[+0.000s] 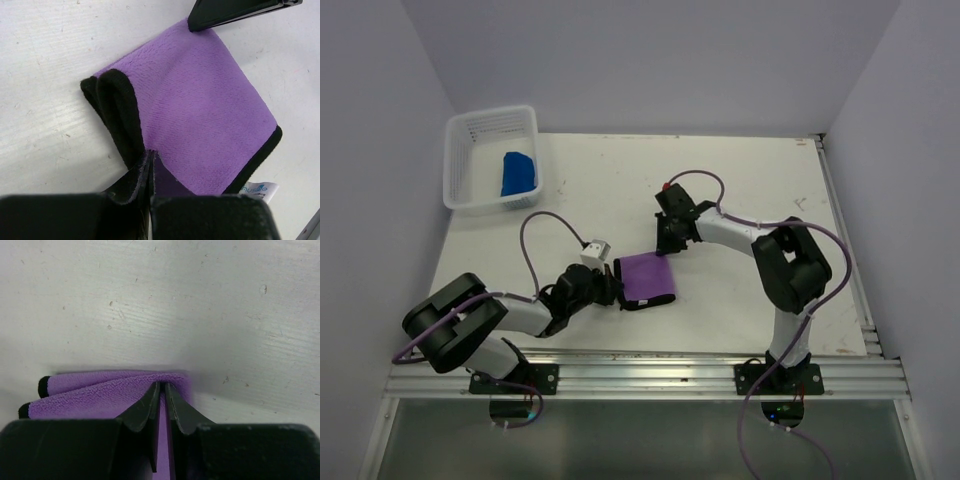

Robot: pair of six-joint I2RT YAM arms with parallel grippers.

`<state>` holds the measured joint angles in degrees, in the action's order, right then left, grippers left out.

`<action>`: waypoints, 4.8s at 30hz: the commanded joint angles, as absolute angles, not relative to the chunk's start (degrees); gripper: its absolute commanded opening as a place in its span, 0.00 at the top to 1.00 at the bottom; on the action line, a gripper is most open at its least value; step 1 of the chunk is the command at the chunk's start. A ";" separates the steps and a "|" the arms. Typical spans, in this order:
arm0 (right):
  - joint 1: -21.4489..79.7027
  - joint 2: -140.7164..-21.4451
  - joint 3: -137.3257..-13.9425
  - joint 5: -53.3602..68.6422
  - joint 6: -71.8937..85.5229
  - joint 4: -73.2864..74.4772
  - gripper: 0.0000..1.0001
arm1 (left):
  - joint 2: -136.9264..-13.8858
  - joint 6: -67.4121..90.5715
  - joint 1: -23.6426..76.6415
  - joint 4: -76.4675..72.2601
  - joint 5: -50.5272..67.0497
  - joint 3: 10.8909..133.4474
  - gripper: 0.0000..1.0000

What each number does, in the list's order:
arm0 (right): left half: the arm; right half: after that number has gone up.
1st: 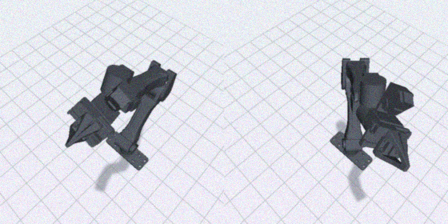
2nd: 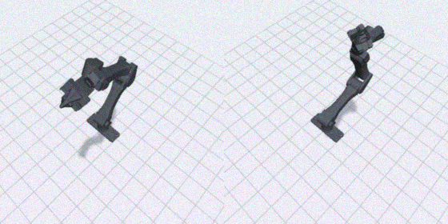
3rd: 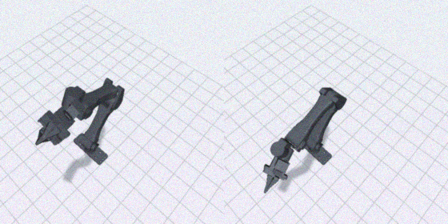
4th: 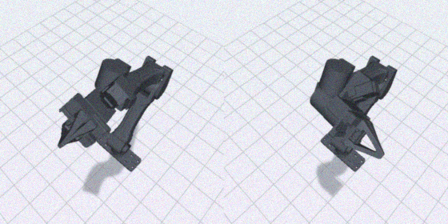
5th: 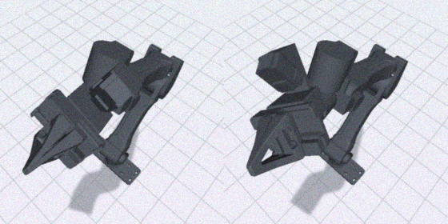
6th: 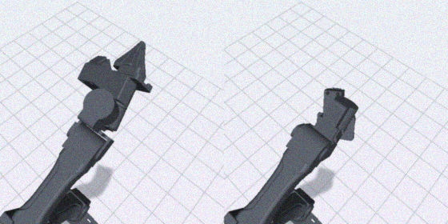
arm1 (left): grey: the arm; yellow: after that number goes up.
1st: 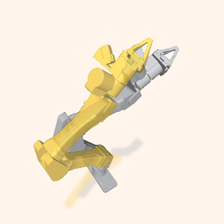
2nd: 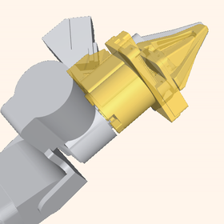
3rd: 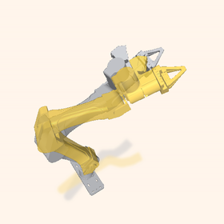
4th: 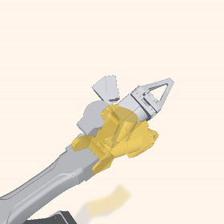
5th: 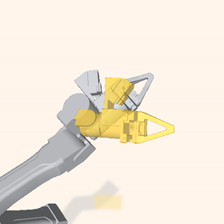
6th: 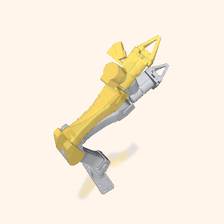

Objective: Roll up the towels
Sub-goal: Fold the towel

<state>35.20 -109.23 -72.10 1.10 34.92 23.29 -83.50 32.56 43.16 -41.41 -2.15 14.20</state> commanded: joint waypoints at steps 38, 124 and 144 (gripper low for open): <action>41.66 -109.42 -75.59 8.17 39.29 13.54 0.90 | -82.35 32.08 43.33 -35.86 -2.64 14.06 1.00; 40.78 -99.52 -79.11 4.49 38.68 22.57 0.75 | -74.36 30.67 43.33 -30.15 -3.96 15.21 1.00; 41.04 -78.66 -46.33 3.95 42.63 16.62 0.64 | -69.70 30.24 43.33 -26.90 -3.52 16.08 1.00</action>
<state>40.60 -80.23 -47.46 2.74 41.39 20.49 -71.46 31.68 43.16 -27.14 -3.20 14.35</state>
